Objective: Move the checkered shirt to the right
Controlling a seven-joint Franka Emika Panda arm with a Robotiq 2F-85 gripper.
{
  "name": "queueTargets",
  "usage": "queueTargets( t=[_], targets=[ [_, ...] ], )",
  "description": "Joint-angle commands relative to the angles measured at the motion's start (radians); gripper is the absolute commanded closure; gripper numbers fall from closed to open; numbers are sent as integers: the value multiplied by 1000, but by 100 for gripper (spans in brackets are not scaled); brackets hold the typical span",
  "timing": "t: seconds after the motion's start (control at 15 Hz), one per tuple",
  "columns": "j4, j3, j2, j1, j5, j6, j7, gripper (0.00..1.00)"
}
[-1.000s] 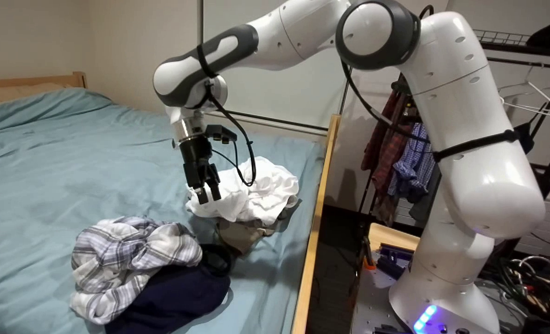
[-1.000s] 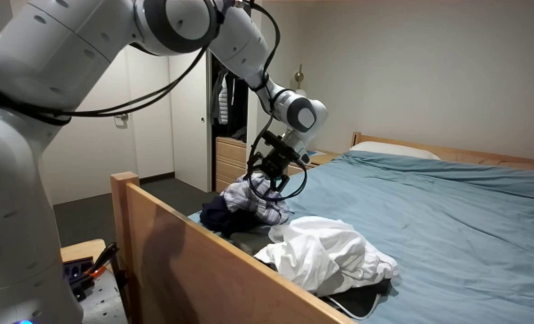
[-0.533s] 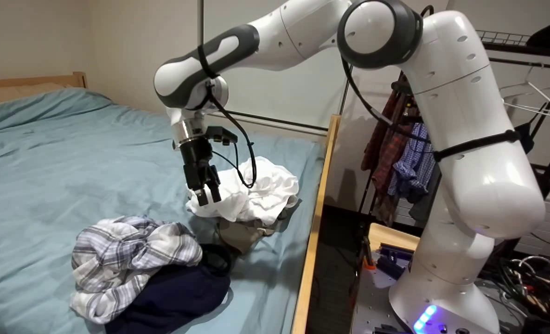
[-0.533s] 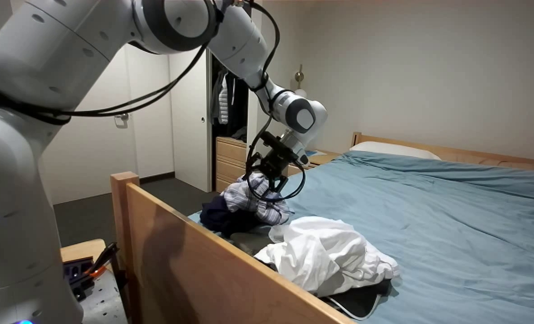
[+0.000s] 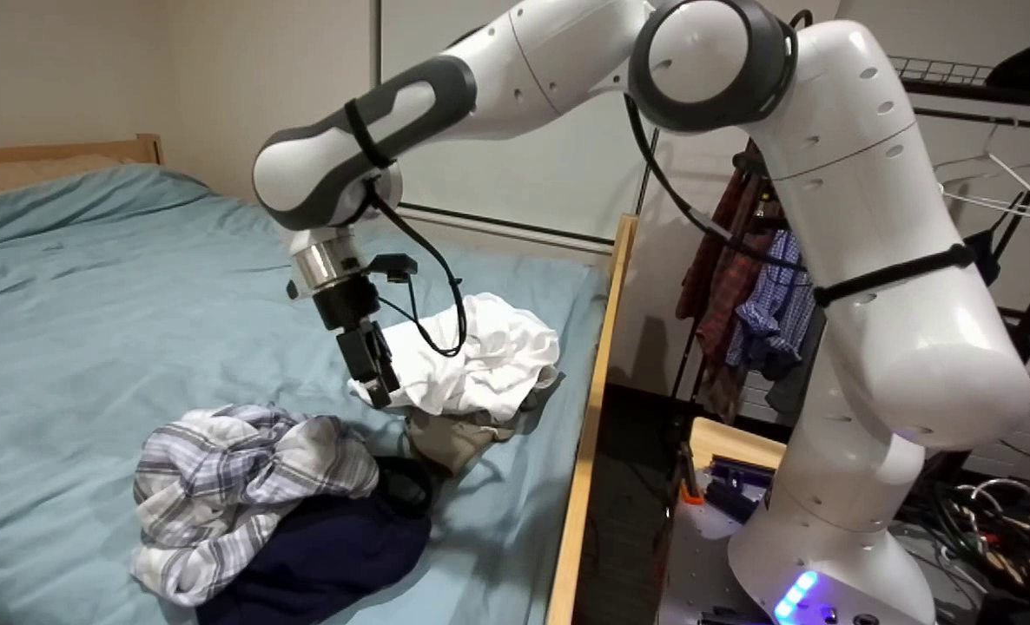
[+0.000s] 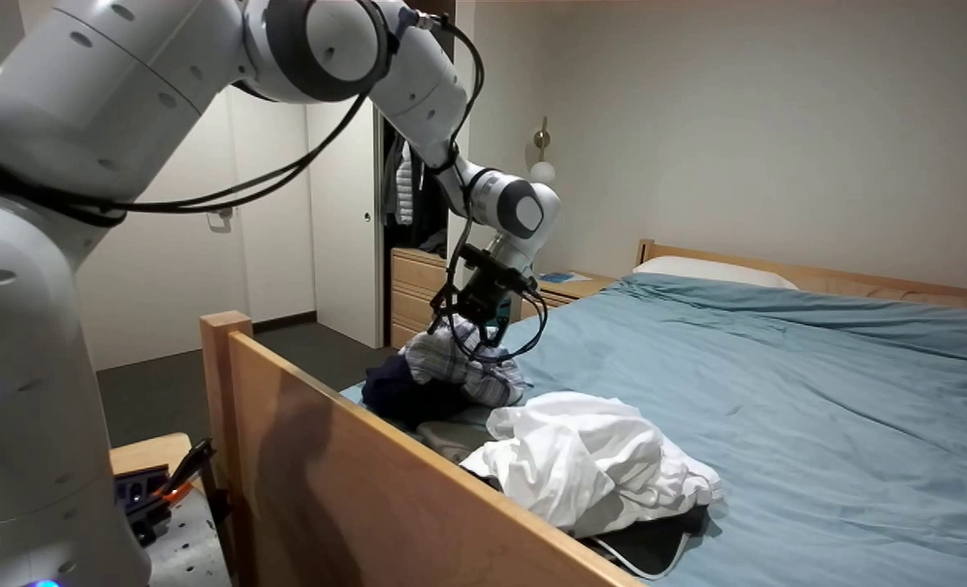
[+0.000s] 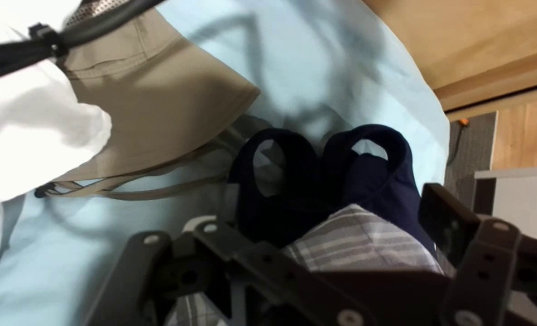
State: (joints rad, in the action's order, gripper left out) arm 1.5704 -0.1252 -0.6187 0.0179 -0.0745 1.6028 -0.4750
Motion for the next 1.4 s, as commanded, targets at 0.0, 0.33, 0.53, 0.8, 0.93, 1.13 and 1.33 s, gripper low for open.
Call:
queueTargets(
  t=[0.0, 0.33, 0.53, 0.8, 0.93, 1.13, 1.33],
  targets=[
    [-2, -9, -4, 17, 45, -5, 3, 0],
    [63, -8, 40, 43, 125, 123, -30, 0],
    [43, -14, -2, 81, 237, 231, -66, 0],
    [58, -40, -35, 118, 333, 382, -112, 0],
    [126, -65, -1, 121, 348, 441, -168, 0],
    [212, -89, 46, 131, 382, 519, -244, 0],
    [241, -78, 59, 142, 451, 608, -312, 0]
  ],
)
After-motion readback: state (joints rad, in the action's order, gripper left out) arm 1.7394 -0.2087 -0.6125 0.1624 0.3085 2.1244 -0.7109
